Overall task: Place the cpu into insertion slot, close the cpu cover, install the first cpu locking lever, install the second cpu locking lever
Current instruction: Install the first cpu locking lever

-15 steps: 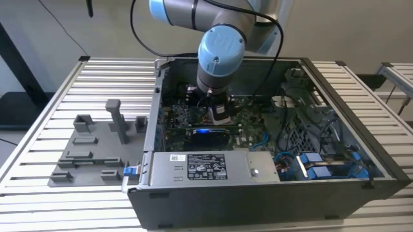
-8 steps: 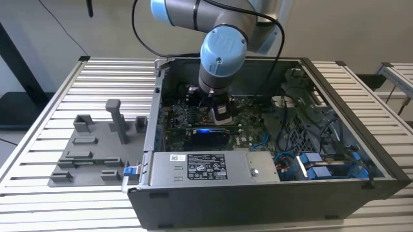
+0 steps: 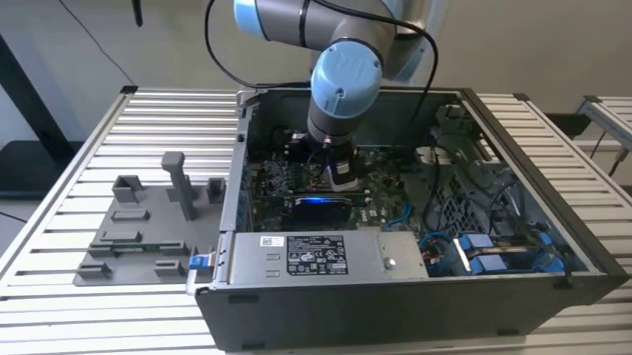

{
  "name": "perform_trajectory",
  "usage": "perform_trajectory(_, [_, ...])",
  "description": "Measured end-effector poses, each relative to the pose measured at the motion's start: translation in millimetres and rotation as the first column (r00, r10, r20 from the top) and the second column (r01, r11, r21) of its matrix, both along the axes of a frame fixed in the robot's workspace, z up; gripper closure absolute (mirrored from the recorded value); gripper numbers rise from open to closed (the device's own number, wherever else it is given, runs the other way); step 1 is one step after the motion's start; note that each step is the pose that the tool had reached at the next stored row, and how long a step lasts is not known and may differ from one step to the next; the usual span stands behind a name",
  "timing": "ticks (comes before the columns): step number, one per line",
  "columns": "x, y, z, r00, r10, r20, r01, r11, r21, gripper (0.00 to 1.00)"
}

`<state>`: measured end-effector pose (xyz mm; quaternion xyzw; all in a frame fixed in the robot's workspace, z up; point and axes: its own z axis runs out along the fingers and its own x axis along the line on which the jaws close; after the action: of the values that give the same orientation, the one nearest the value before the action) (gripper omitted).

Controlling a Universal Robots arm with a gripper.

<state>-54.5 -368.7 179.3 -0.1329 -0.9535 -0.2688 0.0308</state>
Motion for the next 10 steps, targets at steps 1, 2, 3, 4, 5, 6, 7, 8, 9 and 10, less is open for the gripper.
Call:
perform_trajectory(1, [0.9, 0.1, -0.2, 1.0000, 0.000, 0.0001, 0.000, 1.0000, 0.0001, 0.89])
perform_trajectory(2, [1.7, 0.2, -0.4, 1.0000, 0.000, 0.0000, 0.000, 1.0000, 0.0001, 0.89])
perform_trajectory(3, [2.6, 0.3, -0.5, 1.0000, 0.000, 0.0001, 0.000, 1.0000, 0.0001, 0.89])
perform_trajectory(4, [3.6, 0.3, -0.7, 1.0000, 0.000, 0.0001, 0.000, 1.0000, 0.0001, 0.89])
perform_trajectory(5, [4.6, 0.3, -0.9, 1.0000, 0.000, 0.0001, 0.000, 1.0000, 0.0001, 0.89])
perform_trajectory(6, [5.9, 0.4, -1.0, 1.0000, 0.000, 0.0000, 0.000, 1.0000, 0.0001, 0.89])
perform_trajectory(7, [7.5, 0.4, -1.2, 1.0000, 0.000, 0.0000, 0.000, 1.0000, 0.0001, 0.89])
perform_trajectory(8, [9.1, 0.4, -1.3, 1.0000, 0.000, 0.0000, 0.000, 1.0000, 0.0000, 0.89])
perform_trajectory(9, [10.3, 0.3, -1.4, 1.0000, 0.000, 0.0000, 0.000, 1.0000, -0.0001, 0.89])
perform_trajectory(10, [11.4, 0.3, -1.6, 1.0000, 0.000, -0.0001, 0.000, 1.0000, -0.0002, 0.89])
